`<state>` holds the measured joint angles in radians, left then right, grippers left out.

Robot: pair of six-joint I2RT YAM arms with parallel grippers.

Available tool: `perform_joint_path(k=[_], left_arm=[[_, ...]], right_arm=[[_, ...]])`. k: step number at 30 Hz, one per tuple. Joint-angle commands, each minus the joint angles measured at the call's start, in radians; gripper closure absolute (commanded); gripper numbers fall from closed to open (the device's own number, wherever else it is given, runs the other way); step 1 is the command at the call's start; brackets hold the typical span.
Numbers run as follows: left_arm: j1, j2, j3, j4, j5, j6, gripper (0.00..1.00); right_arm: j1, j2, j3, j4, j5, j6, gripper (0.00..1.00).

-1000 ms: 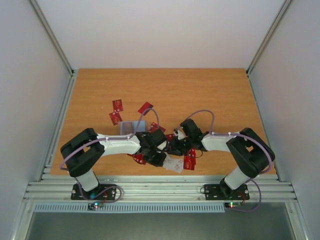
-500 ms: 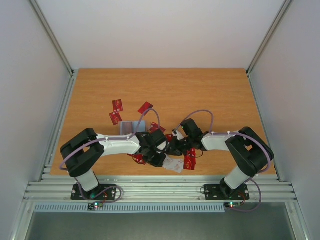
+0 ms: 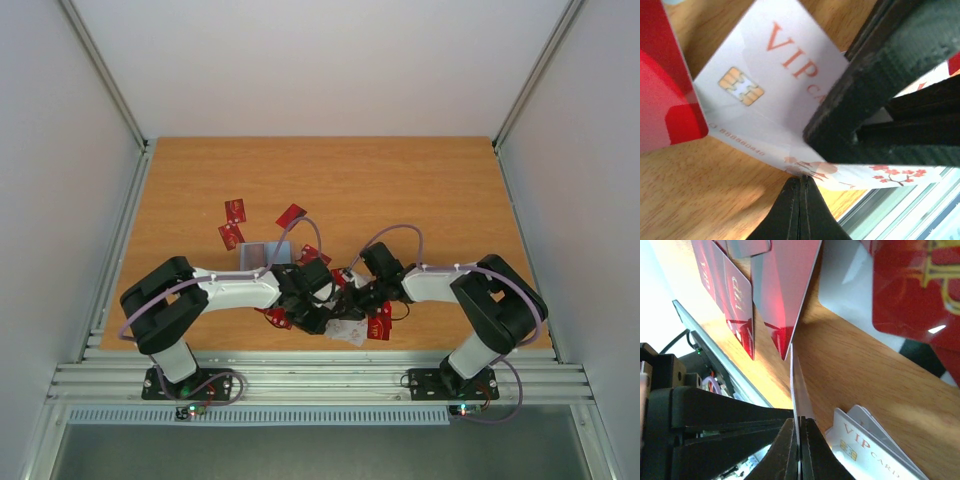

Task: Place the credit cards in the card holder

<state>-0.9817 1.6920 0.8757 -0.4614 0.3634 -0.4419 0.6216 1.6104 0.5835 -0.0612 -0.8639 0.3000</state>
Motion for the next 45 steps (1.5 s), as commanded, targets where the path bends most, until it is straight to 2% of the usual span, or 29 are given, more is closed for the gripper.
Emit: perform_joint_path(k=[1,5,11,14,17,21,23,27,30,33,36,39,41,45], left_arm=[[0.010,0.005,-0.032,-0.047,-0.091,0.012,0.98],[0.015,-0.088,-0.024,-0.109,-0.118,-0.006,0.93],[0.031,-0.280,0.008,-0.247,-0.191,-0.021,0.77],[0.045,-0.360,0.047,-0.326,-0.245,-0.023,0.65],[0.086,-0.440,0.107,-0.402,-0.290,-0.014,0.53],[0.196,-0.514,0.185,-0.457,-0.275,0.032,0.43],[0.278,-0.521,0.235,-0.481,-0.226,0.060,0.41],[0.446,-0.505,0.332,-0.458,0.018,0.125,0.37],[0.544,-0.474,0.395,-0.396,0.194,0.122,0.36],[0.651,-0.444,0.414,-0.257,0.376,0.047,0.36],[0.710,-0.424,0.380,-0.018,0.527,-0.119,0.36],[0.734,-0.387,0.369,0.194,0.617,-0.302,0.37],[0.738,-0.353,0.398,0.231,0.636,-0.352,0.37],[0.743,-0.302,0.424,0.283,0.651,-0.348,0.38]], right_arm=[[0.013,-0.042,0.011,-0.087,0.001,-0.020,0.99],[0.013,-0.131,0.062,-0.291,0.066,-0.055,0.99],[0.012,-0.284,0.180,-0.609,0.174,-0.109,0.99],[0.011,-0.319,0.241,-0.716,0.208,-0.126,0.99],[0.000,-0.325,0.313,-0.749,0.224,-0.126,0.99],[-0.035,-0.284,0.454,-0.726,0.207,-0.101,0.99],[-0.060,-0.244,0.533,-0.706,0.188,-0.091,0.99],[-0.116,-0.168,0.661,-0.625,0.100,-0.065,0.99],[-0.167,-0.115,0.723,-0.494,0.010,-0.015,0.99],[-0.204,-0.056,0.779,-0.368,-0.077,0.048,0.99],[-0.226,-0.004,0.862,-0.295,-0.149,0.099,0.99],[-0.235,0.029,0.931,-0.275,-0.195,0.131,0.99],[-0.237,0.040,0.954,-0.237,-0.220,0.163,0.99],[-0.237,0.068,0.954,-0.067,-0.272,0.296,0.99]])
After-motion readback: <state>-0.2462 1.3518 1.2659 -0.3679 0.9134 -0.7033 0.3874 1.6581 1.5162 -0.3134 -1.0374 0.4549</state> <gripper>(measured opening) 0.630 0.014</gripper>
